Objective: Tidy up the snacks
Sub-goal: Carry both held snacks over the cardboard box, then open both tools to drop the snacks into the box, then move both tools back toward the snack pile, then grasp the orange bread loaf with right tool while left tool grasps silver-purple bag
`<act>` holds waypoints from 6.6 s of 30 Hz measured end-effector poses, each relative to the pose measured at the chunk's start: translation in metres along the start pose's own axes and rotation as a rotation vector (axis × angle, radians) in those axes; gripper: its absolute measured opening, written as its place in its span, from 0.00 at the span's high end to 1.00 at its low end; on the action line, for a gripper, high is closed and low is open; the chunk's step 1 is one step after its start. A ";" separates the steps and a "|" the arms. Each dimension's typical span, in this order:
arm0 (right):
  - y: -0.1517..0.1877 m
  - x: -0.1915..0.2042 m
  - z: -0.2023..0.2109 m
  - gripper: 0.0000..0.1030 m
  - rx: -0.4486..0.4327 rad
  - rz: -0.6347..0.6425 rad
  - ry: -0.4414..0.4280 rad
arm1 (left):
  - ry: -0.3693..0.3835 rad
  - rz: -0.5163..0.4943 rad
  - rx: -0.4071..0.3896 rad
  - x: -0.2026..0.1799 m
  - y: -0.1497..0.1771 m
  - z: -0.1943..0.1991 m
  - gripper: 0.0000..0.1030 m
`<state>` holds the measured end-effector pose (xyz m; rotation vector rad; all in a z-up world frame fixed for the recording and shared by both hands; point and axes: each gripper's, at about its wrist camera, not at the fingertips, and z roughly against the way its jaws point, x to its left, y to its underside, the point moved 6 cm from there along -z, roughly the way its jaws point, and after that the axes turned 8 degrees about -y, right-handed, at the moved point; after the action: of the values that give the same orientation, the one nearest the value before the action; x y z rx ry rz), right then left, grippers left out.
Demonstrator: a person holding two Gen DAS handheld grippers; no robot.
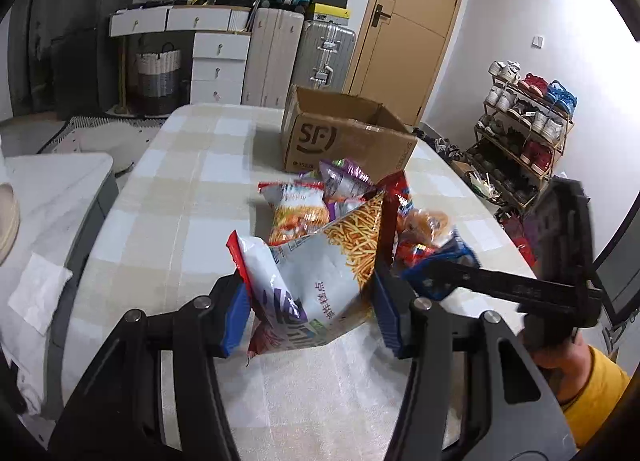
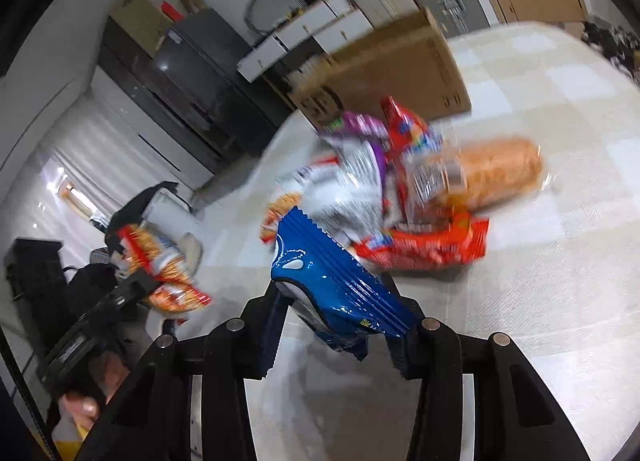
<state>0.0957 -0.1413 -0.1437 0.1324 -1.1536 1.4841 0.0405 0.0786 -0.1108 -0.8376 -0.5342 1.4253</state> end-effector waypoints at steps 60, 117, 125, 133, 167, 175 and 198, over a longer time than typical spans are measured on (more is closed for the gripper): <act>-0.254 -0.091 -0.115 0.51 0.139 0.066 0.226 | -0.057 -0.157 0.254 -0.111 -0.217 -0.341 0.45; -0.050 0.041 0.095 0.05 -0.212 0.248 0.167 | -0.216 0.033 -0.055 -0.044 -0.045 0.027 0.01; -0.038 -0.001 0.073 0.05 -0.152 0.188 0.205 | -0.187 0.024 0.042 -0.048 -0.025 -0.028 0.01; -0.044 -0.055 0.046 0.05 -0.073 0.052 0.208 | -0.170 -0.003 0.112 -0.063 -0.016 -0.078 0.01; -0.070 -0.141 -0.036 0.61 0.045 -0.263 0.011 | -0.130 -0.052 0.226 -0.085 -0.016 -0.185 0.01; -0.066 -0.140 -0.022 0.74 0.013 -0.249 -0.020 | -0.146 -0.058 0.229 -0.086 -0.014 -0.180 0.01; -0.082 -0.129 -0.061 0.55 0.155 -0.038 0.188 | -0.152 -0.101 0.255 -0.099 -0.014 -0.185 0.01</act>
<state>0.2317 -0.2037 -0.2126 0.1172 -0.8812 1.5173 0.1802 -0.0513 -0.1989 -0.4953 -0.4899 1.4356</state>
